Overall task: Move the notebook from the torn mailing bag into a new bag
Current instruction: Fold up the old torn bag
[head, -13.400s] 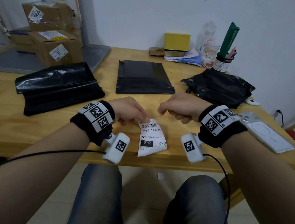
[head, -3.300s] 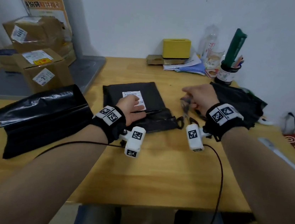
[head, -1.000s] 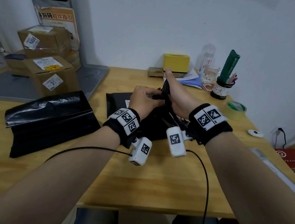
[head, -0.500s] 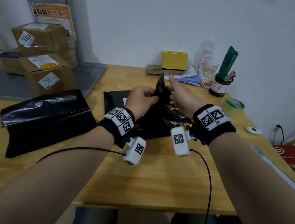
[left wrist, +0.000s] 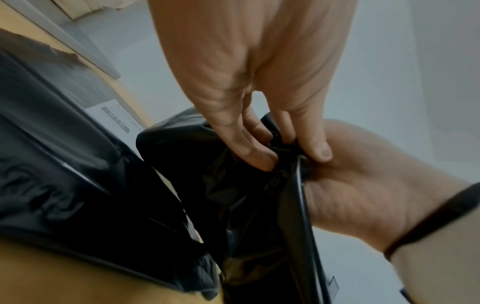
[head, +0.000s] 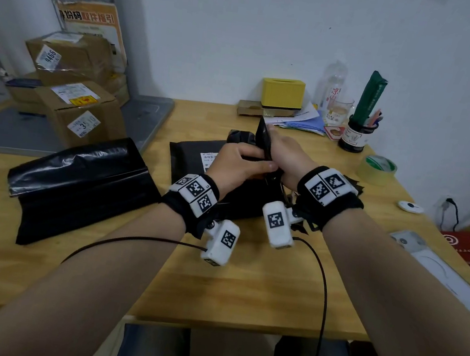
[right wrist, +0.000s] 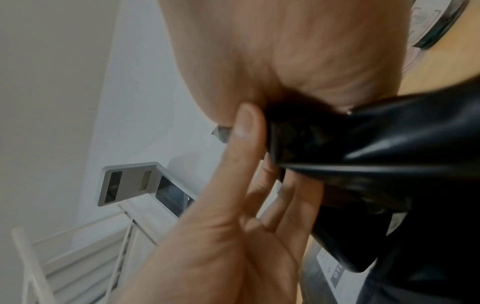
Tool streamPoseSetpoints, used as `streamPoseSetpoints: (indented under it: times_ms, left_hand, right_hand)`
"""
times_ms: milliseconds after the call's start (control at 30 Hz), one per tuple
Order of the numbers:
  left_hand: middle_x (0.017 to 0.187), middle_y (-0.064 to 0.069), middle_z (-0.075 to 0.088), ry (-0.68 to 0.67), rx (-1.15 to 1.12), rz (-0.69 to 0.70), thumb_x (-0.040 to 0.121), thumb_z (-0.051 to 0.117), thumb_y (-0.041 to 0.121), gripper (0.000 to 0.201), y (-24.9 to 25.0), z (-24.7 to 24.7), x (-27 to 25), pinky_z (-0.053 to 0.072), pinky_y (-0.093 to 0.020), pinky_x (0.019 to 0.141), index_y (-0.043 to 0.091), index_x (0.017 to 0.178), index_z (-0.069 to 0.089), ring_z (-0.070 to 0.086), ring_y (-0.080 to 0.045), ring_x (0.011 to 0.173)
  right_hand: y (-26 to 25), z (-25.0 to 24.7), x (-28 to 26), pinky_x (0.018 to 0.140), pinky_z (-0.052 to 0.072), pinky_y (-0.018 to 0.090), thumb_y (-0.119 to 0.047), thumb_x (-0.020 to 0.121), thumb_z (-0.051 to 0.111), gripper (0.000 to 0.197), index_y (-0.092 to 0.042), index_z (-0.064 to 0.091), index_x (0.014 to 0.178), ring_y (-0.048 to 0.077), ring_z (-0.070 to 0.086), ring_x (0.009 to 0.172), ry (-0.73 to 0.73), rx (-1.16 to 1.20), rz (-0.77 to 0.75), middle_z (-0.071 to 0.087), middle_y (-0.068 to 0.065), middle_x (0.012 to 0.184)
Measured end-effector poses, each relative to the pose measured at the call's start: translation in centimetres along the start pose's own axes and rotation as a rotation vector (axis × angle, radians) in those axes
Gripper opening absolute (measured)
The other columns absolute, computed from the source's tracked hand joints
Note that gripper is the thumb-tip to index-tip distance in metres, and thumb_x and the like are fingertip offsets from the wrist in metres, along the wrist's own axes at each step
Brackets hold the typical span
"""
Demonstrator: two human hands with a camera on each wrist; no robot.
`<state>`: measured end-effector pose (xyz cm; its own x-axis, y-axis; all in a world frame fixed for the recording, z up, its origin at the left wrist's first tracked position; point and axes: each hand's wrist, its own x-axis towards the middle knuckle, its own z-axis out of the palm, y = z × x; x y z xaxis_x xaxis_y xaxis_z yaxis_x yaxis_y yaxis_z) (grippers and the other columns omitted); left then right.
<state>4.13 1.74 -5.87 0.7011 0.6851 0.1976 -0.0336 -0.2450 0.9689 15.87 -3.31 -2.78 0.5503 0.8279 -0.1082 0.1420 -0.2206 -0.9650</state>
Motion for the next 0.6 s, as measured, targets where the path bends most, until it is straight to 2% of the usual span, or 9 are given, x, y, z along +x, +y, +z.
streamPoseSetpoints:
  times_ms: [100, 167, 233, 333, 367, 467, 533, 600]
  left_hand:
    - [0.091, -0.021, 0.074, 0.054, -0.015, -0.025, 0.082, 0.078, 0.009, 0.011, -0.4, -0.4, 0.4, 0.058, -0.048, 0.090, -0.002, 0.083, 0.075, 0.072, -0.032, 0.085]
    - [0.092, -0.021, 0.075, 0.073, 0.009, -0.039, 0.085, 0.076, 0.013, 0.011, -0.7, -0.5, 0.6, 0.057, -0.051, 0.089, 0.001, 0.083, 0.076, 0.072, -0.038, 0.089]
    - [0.087, -0.016, 0.076, 0.105, 0.069, -0.047, 0.088, 0.073, 0.018, 0.012, -0.8, -0.7, 1.1, 0.058, -0.051, 0.087, 0.009, 0.079, 0.076, 0.073, -0.035, 0.087]
    - [0.083, -0.008, 0.076, 0.251, 0.087, -0.075, 0.091, 0.068, 0.019, 0.016, -1.4, -1.6, 2.0, 0.059, -0.049, 0.084, 0.020, 0.076, 0.073, 0.074, -0.029, 0.082]
    - [0.084, -0.006, 0.077, 0.305, 0.080, -0.083, 0.091, 0.066, 0.021, 0.015, -1.7, -2.0, 2.3, 0.059, -0.049, 0.084, 0.021, 0.077, 0.072, 0.074, -0.027, 0.083]
    - [0.091, -0.006, 0.076, 0.463, 0.055, -0.089, 0.091, 0.064, 0.024, 0.010, -2.4, -3.5, 3.0, 0.059, -0.048, 0.084, 0.017, 0.088, 0.071, 0.073, -0.024, 0.087]
    - [0.097, -0.007, 0.074, 0.550, 0.030, -0.082, 0.094, 0.062, 0.020, 0.010, -2.5, -4.3, 3.0, 0.060, -0.043, 0.083, 0.011, 0.097, 0.066, 0.071, -0.023, 0.089]
    - [0.101, -0.009, 0.072, 0.597, 0.005, -0.062, 0.095, 0.059, 0.014, 0.005, -2.5, -5.1, 3.0, 0.059, -0.034, 0.079, 0.012, 0.100, 0.061, 0.070, -0.022, 0.089]
  right_hand:
    - [0.0, 0.1, 0.0, 0.101, 0.053, 0.049, -0.049, 0.107, 0.037, 0.050, -0.014, 0.069, 0.092, 0.034, 0.069, 0.107, -0.035, 0.070, 0.015, 0.072, 0.018, 0.113]
    - [-0.2, -0.1, -0.1, 0.098, 0.055, 0.046, -0.048, 0.107, 0.039, 0.046, -0.015, 0.069, 0.095, 0.033, 0.069, 0.106, -0.036, 0.119, 0.026, 0.073, 0.017, 0.114]
    - [-0.2, -0.5, -0.3, 0.090, 0.054, 0.041, -0.047, 0.106, 0.041, 0.042, -0.016, 0.069, 0.106, 0.029, 0.068, 0.102, -0.055, 0.152, 0.041, 0.072, 0.011, 0.117]
    - [0.0, -1.9, -0.7, 0.086, 0.055, 0.041, -0.042, 0.105, 0.044, 0.038, -0.018, 0.060, 0.130, 0.027, 0.065, 0.100, -0.092, 0.122, 0.056, 0.067, 0.004, 0.128]
    - [0.1, -2.4, -0.8, 0.085, 0.055, 0.041, -0.038, 0.105, 0.046, 0.035, -0.018, 0.059, 0.131, 0.027, 0.067, 0.099, -0.095, 0.099, 0.054, 0.067, 0.002, 0.127]
    - [0.3, -3.5, -1.2, 0.092, 0.056, 0.047, -0.032, 0.105, 0.051, 0.032, -0.019, 0.058, 0.133, 0.026, 0.073, 0.097, -0.092, -0.048, 0.031, 0.070, -0.003, 0.123]
    - [0.5, -4.0, -1.2, 0.086, 0.059, 0.044, -0.031, 0.103, 0.054, 0.032, -0.019, 0.059, 0.133, 0.028, 0.075, 0.092, -0.075, -0.141, 0.038, 0.071, -0.001, 0.119]
    - [0.7, -4.4, -1.2, 0.078, 0.061, 0.041, -0.030, 0.102, 0.056, 0.027, -0.021, 0.060, 0.127, 0.029, 0.077, 0.086, -0.071, -0.175, 0.072, 0.074, 0.005, 0.113]
